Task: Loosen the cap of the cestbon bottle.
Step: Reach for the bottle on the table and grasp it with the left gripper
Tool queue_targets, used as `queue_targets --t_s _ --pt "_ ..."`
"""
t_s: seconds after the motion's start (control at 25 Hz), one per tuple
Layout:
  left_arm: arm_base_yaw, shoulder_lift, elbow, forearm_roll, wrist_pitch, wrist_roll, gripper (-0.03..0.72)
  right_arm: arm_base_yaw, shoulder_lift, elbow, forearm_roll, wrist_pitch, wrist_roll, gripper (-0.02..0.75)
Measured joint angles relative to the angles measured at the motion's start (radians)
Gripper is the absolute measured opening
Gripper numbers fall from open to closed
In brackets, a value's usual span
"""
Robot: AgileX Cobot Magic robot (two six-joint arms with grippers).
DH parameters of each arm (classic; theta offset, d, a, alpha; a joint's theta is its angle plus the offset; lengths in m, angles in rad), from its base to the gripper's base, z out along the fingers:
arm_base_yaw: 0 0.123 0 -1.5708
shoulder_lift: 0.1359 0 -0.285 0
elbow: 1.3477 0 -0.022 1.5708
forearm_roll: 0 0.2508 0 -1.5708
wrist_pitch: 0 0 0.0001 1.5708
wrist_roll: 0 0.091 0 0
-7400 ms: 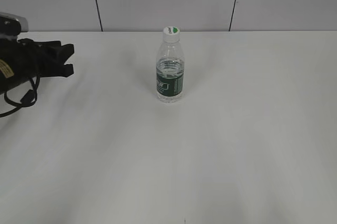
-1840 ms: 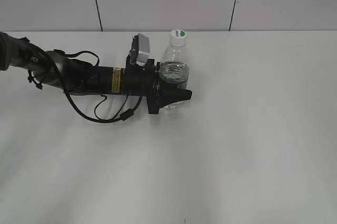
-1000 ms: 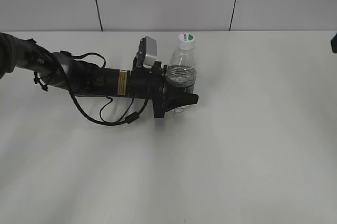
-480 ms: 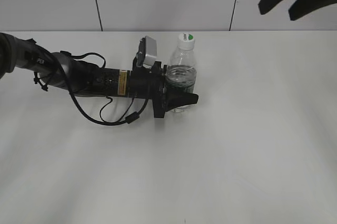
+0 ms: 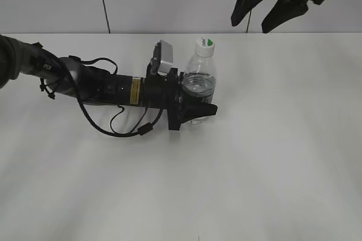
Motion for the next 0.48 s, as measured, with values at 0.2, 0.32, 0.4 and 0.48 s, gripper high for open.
queue_targets --t_s 0.2,0.32,0.4,0.48 --pt "-0.017 0.0 0.0 0.025 -0.006 0.0 0.408 0.055 0.03 -0.05 0.0 0.004 0.011 0.489" --pt "-0.02 0.0 0.0 0.032 -0.007 0.0 0.408 0.083 0.03 -0.069 0.0 0.004 0.019 0.489" --pt "-0.021 0.0 0.0 0.033 -0.008 0.0 0.408 0.103 0.031 -0.07 -0.007 0.004 0.026 0.489" --pt "-0.021 0.0 0.0 0.033 -0.008 0.0 0.408 0.115 0.036 -0.07 -0.026 0.004 0.042 0.489"
